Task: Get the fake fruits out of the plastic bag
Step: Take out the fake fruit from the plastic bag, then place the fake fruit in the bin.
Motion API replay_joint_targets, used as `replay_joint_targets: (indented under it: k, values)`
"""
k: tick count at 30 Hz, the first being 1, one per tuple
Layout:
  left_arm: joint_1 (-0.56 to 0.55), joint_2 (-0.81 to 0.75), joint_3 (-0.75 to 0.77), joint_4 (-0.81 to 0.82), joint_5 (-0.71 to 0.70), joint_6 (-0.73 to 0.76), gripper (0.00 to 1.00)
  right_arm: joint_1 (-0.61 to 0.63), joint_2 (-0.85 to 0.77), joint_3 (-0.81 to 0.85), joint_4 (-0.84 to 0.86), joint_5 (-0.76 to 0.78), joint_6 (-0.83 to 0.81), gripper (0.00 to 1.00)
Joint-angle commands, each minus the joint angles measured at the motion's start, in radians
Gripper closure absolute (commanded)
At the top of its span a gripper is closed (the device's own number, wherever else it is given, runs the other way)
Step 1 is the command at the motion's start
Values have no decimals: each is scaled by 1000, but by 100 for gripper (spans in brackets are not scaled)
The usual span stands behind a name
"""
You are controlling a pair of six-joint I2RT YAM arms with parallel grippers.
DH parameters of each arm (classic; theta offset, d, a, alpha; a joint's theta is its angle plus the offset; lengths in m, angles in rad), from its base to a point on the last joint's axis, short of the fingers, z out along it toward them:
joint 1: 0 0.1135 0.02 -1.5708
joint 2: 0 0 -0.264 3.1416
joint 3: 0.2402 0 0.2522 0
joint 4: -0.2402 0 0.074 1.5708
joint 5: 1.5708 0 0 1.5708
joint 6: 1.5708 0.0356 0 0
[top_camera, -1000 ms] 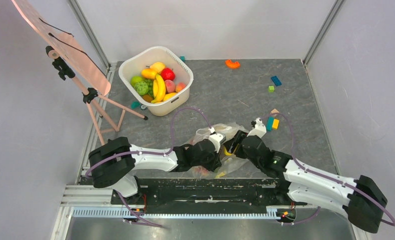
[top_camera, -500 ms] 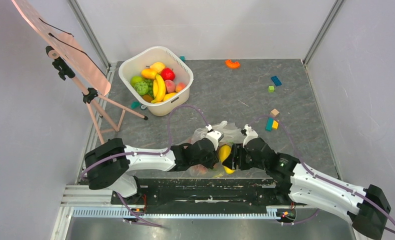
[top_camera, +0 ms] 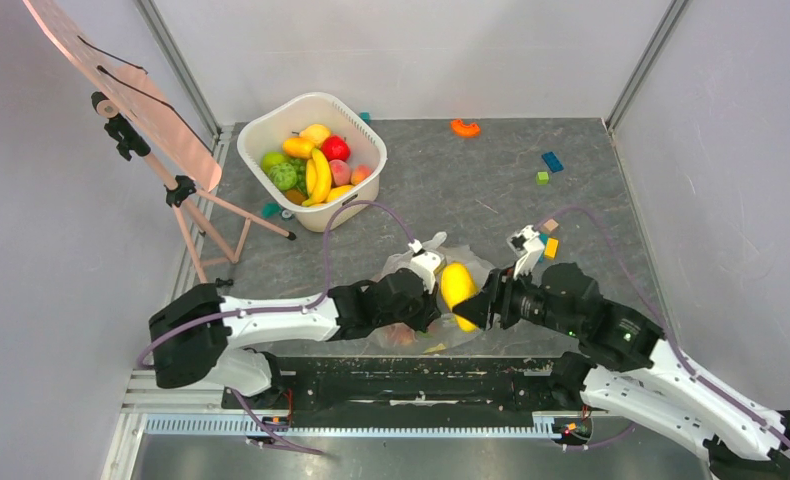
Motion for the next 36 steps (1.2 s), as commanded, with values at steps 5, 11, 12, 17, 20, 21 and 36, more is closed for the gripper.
replay_joint_targets:
  k: [5, 11, 12, 17, 20, 21, 36]
  values:
    - [2, -155, 35, -5, 63, 25, 94, -1, 90, 256, -14, 220, -82, 49]
    - [0, -270, 3, -41, 102, 23, 98, -1, 256, 429, 2, 347, -172, 49]
    - [0, -298, 7, -78, 94, 24, 98, 0, 276, 454, 10, 358, -184, 49]
    - [1, -433, 18, -221, 33, 30, 98, -1, 386, 542, 68, 396, -241, 49]
    - [1, -509, 20, -298, -5, 32, 98, -4, 460, 585, 116, 385, -283, 48]
    - [2, -534, 25, -325, -15, 32, 98, -8, 488, 595, 137, 375, -302, 48]
    - [3, -703, 282, -582, -87, 126, 91, -112, 1132, 947, 414, 148, -553, 45]
